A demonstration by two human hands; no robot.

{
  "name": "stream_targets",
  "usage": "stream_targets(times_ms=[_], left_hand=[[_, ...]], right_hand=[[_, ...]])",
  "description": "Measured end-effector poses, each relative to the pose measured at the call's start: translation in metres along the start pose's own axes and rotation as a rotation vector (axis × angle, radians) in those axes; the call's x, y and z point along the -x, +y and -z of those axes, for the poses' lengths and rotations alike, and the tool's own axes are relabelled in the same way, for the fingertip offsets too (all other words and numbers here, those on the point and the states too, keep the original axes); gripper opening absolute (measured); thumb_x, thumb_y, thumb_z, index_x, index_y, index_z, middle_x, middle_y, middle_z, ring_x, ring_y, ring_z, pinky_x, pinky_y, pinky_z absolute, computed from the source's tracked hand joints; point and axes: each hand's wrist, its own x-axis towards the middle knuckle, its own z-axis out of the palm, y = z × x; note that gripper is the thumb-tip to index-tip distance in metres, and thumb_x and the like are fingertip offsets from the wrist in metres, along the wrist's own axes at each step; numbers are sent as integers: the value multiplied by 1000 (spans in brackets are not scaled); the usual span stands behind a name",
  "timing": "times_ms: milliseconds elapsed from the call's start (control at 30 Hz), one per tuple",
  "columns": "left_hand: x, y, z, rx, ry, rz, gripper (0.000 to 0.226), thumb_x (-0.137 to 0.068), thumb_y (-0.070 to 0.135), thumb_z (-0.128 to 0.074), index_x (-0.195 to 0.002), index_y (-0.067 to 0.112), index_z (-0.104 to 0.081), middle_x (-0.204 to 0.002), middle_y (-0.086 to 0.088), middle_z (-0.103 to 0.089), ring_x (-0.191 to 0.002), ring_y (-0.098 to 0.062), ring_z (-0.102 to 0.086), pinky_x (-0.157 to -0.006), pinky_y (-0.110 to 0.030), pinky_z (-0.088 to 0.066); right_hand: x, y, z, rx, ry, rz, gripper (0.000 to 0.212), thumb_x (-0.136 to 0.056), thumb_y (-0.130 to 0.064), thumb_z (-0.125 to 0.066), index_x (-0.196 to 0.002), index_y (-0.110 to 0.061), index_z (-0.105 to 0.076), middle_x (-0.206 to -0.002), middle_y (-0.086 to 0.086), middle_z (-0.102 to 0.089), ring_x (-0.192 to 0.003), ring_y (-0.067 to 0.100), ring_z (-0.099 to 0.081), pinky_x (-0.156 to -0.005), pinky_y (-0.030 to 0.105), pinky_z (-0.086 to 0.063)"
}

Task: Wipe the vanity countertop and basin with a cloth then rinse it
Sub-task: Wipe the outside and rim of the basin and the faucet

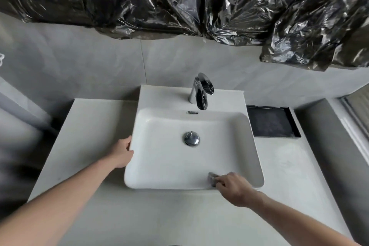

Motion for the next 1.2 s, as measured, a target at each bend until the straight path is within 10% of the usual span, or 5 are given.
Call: stream_targets(times_ms=[167,500,867,1200], left_hand=[[2,1,-3,-50,36,-6,67,-88,3,-52,-152,20,-40,-140,-5,-60,-127,-27,-58,-100,-29,-44],[1,4,-1,-134,52,40,71,-87,10,-53,-154,25,-37,-142,0,-58,-127,-27,-58,-100,-30,-47],[-13,4,-8,-189,80,55,70,-82,7,-49,-150,26,-43,-141,2,-59,-127,-30,-56,-101,-34,-48],[-18,3,-12,-204,132,81,69,-85,5,-47,-151,22,-41,-144,0,-57,-132,-30,-52,-107,-35,-45]], right_hand=[[25,47,7,42,98,-259,55,-95,-54,-19,-88,-21,-62,-103,4,-72,-97,32,-65,-79,39,-48],[-10,-116,-26,-283,117,206,30,-87,-23,-40,-99,-32,-67,-101,-6,-71,-95,23,-63,-87,31,-48],[19,104,41,174,118,171,24,-86,-13,-44,-91,-28,-61,-96,-11,-68,-93,15,-59,-83,27,-45],[-146,91,155,-431,707,-259,34,-100,-10,-47,-125,-13,-68,-120,14,-72,-112,37,-64,-90,38,-49]])
